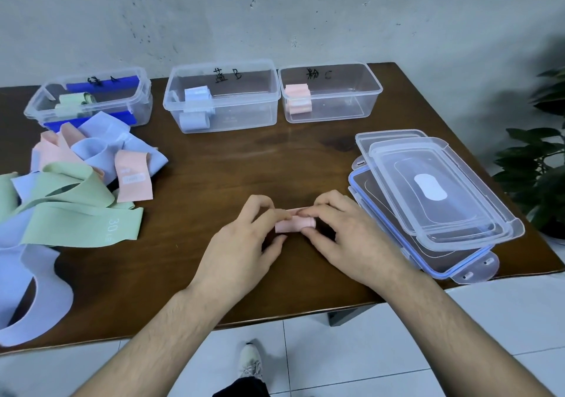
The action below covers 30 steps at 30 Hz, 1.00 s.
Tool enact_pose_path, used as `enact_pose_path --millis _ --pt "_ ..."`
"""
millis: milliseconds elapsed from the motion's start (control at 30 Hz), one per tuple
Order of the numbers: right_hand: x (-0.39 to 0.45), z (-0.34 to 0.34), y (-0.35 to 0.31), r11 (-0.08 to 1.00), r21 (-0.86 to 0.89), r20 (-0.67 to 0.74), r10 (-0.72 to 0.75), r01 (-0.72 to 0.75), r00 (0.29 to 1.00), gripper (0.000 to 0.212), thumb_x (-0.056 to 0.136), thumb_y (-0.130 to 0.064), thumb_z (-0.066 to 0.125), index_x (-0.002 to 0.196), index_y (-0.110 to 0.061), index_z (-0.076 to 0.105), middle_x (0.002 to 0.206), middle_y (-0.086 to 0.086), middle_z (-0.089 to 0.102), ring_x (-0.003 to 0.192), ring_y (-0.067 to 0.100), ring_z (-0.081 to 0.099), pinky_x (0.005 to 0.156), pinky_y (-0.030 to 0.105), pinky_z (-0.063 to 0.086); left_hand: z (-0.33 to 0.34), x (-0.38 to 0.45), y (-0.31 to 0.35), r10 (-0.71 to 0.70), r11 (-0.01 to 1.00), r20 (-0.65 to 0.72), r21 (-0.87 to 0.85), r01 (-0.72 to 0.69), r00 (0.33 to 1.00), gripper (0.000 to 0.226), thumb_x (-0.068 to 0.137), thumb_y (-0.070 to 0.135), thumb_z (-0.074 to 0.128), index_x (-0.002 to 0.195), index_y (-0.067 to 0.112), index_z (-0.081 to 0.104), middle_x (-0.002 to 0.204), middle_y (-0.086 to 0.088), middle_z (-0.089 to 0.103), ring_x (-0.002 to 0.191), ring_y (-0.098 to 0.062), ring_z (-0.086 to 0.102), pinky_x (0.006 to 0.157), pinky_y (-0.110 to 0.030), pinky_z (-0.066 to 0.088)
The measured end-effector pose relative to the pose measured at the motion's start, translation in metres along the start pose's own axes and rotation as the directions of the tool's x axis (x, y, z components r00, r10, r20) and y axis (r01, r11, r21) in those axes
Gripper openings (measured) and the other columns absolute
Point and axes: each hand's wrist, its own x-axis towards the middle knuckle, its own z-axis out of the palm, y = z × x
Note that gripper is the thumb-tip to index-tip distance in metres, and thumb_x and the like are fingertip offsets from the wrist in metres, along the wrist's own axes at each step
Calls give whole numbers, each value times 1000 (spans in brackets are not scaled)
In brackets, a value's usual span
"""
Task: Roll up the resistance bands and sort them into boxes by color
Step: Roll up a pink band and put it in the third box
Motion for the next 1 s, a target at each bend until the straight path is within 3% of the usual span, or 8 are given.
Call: enact_pose_path --millis 300,400,467,567,667,833,900,1000 --pt "13 -2 1 999 -45 30 -26 27 999 31 93 -37 65 124 -36 62 118 -20 50 103 5 43 88 22 42 -2 13 -4 -15 999 23 29 14 1000 30 98 36 55 127 34 61 107 19 42 58 -7 51 48 -9 35" --pt "20 -2 1 999 -37 15 -30 31 999 25 95 -39 62 119 -34 66 114 -21 56 100 3 43 85 21 42 -3 17 -5 -34 999 24 20 34 999 31 98 36 55 128 35 61 103 20 55 73 -9 60 58 -7 38" --pt "24 -2 0 1000 -16 8 -20 21 1000 22 95 -40 63 115 -32 68 108 -22 61 97 2 43 84 20 42 -5 21 -5 -94 995 36 -19 94 995 33 98 35 55 131 36 58 101 19 64 83 -8 64 66 -8 43" --pt "30 -4 -1 999 21 -17 27 -26 1000 15 91 -36 67 105 -31 69 96 -21 62 93 3 45 80 21 43 -8 29 -2 -237 952 86 -177 249 968 38 97 32 58 133 38 50 94 20 65 74 -3 63 61 -7 46" --pt "38 -7 -4 994 50 -65 103 -100 993 12 85 -33 70 95 -30 65 91 -19 59 92 5 48 75 24 45 -13 39 3 -426 741 178 -493 455 887 34 95 30 62 126 34 47 101 14 69 70 -5 67 61 -13 50" --pt "54 -14 -20 975 124 -135 200 -183 971 19 83 -33 72 88 -31 54 90 -18 54 92 4 50 68 17 40 -23 56 13 -486 39 484 -820 571 728 37 88 29 72 122 20 61 108 -2 73 95 -18 72 89 -36 58" --pt "59 -14 -27 977 133 -139 184 -166 973 22 83 -34 72 86 -31 50 90 -17 52 91 3 51 67 17 39 -25 63 14 -423 -99 546 -821 562 723 41 85 31 73 123 18 64 112 -4 73 104 -19 70 96 -39 55" --pt "63 -13 -29 981 152 -162 142 -117 977 24 82 -34 74 89 -31 51 93 -18 49 93 2 51 68 14 38 -28 72 10 -374 -158 571 -815 557 731 37 88 30 70 122 16 67 111 -4 74 106 -18 69 99 -38 52"
